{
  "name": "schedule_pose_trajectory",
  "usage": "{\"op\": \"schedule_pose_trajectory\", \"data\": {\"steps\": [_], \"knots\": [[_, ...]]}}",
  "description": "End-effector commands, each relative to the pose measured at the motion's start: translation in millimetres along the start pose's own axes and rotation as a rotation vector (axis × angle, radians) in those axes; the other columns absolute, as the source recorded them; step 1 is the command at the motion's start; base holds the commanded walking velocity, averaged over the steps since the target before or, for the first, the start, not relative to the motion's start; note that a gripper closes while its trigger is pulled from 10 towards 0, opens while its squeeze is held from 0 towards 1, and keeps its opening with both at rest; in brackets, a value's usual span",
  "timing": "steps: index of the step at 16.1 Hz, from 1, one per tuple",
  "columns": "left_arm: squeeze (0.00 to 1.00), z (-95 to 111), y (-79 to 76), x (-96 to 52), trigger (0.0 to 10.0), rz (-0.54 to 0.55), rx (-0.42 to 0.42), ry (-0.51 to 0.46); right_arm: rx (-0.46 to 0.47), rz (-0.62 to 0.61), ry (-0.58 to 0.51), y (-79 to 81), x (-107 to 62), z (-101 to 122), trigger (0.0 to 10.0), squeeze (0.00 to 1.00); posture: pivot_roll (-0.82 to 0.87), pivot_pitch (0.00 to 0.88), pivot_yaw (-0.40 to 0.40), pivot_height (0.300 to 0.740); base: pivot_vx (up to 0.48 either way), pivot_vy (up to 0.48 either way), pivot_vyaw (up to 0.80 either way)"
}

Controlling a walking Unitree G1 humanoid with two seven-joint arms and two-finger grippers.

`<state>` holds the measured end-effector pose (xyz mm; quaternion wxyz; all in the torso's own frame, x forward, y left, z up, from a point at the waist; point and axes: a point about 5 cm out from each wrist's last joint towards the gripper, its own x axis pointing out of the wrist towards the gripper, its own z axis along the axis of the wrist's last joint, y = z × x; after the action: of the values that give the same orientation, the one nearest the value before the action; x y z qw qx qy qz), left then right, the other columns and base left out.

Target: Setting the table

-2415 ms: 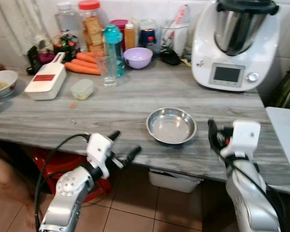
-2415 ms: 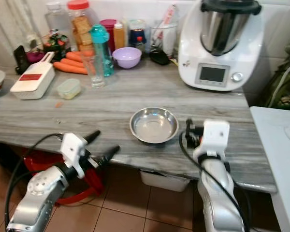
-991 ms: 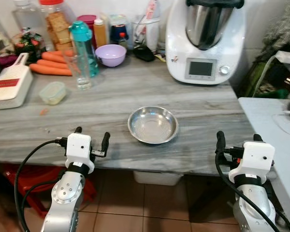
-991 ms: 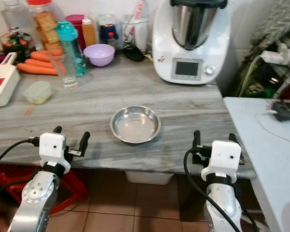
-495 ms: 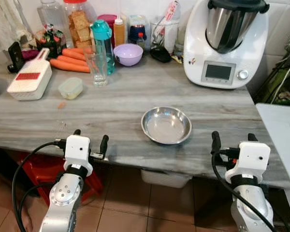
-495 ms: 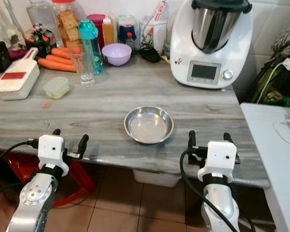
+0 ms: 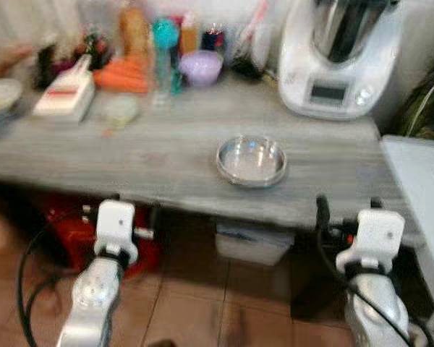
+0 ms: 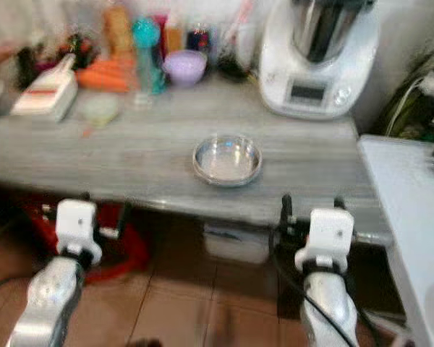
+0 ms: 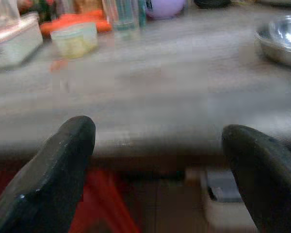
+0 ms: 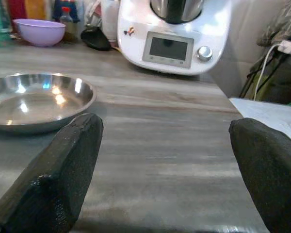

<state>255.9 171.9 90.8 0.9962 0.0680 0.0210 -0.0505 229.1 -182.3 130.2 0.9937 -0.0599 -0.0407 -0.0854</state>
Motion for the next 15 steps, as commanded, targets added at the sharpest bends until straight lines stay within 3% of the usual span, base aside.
{"op": "schedule_pose_trajectory", "data": {"steps": [1,11,15], "knots": [[0.0,4.0,0.8,2.1,10.0,-0.013,0.012,-0.01,0.003,-0.02,0.015,-3.9,-2.0,-2.3,10.0,0.53,-0.03,0.069,0.002,0.74,-0.292,0.0,0.0],[0.0,4.4,-0.8,3.5,10.0,-0.035,0.029,-0.015,0.005,-0.023,0.019,-3.3,-0.4,-2.4,10.0,0.53,-0.04,0.069,0.006,0.74,-0.288,0.0,0.0],[0.0,7.0,-4.0,4.7,10.0,-0.084,0.015,-0.036,0.004,-0.014,0.016,-2.1,2.0,-2.3,10.0,0.53,-0.04,0.062,0.009,0.74,0.0,0.0,0.0]]}}
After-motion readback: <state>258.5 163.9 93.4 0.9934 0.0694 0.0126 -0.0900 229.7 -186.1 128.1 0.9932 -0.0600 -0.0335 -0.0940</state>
